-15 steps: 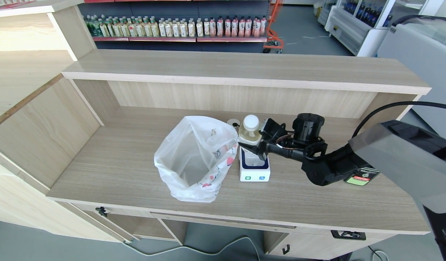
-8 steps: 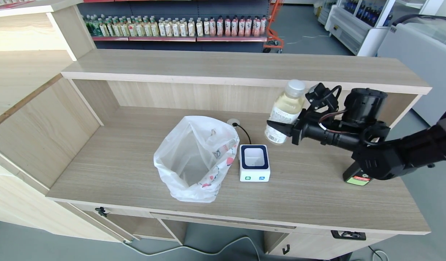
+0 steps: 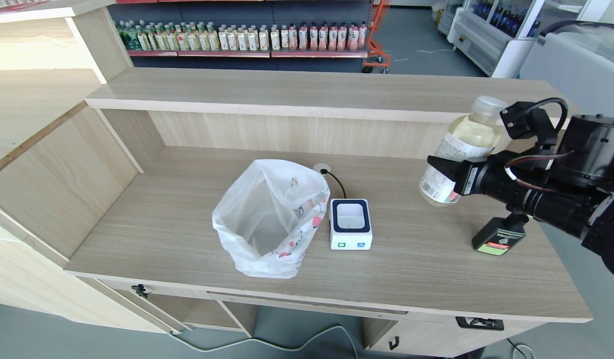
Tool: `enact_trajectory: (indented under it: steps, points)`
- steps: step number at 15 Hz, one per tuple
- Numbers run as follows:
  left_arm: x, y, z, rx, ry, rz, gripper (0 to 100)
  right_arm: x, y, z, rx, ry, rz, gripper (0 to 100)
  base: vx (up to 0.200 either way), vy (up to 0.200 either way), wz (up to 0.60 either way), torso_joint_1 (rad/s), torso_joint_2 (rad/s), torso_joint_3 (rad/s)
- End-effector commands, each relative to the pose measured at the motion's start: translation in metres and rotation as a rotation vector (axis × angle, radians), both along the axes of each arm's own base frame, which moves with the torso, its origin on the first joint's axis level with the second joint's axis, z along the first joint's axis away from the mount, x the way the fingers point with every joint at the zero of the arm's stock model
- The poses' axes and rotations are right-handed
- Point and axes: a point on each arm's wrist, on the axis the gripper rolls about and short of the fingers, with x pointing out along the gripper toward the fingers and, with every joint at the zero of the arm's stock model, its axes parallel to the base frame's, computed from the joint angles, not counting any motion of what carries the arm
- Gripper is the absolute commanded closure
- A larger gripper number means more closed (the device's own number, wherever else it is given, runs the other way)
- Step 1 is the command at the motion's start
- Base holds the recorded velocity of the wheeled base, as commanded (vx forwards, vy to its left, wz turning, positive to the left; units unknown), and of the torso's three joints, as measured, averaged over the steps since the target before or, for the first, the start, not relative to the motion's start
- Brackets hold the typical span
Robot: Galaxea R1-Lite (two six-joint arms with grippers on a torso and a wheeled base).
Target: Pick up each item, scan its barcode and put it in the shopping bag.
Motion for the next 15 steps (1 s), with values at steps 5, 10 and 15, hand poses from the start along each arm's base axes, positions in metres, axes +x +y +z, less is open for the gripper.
enact_trajectory:
  steps: [5, 10, 15]
  points:
    - [0.000, 0.000, 0.000, 0.001, 0.001, 0.000, 0, -0.024, 0.007, 0.013, 0.030, -0.037, 0.046, 100, 0.000, 0.000, 0.00, 0.000, 0.00, 0.000]
    - [0.000, 0.000, 0.000, 0.001, -0.001, 0.000, 0, -0.021, 0.016, 0.008, 0.027, -0.018, 0.071, 100, 0.000, 0.040, 0.00, 0.000, 0.00, 0.001]
    - [0.000, 0.000, 0.000, 0.001, -0.001, 0.000, 0, 0.007, 0.051, 0.005, 0.092, 0.017, 0.157, 100, 0.000, 0.200, 0.00, 0.004, 0.00, 0.003]
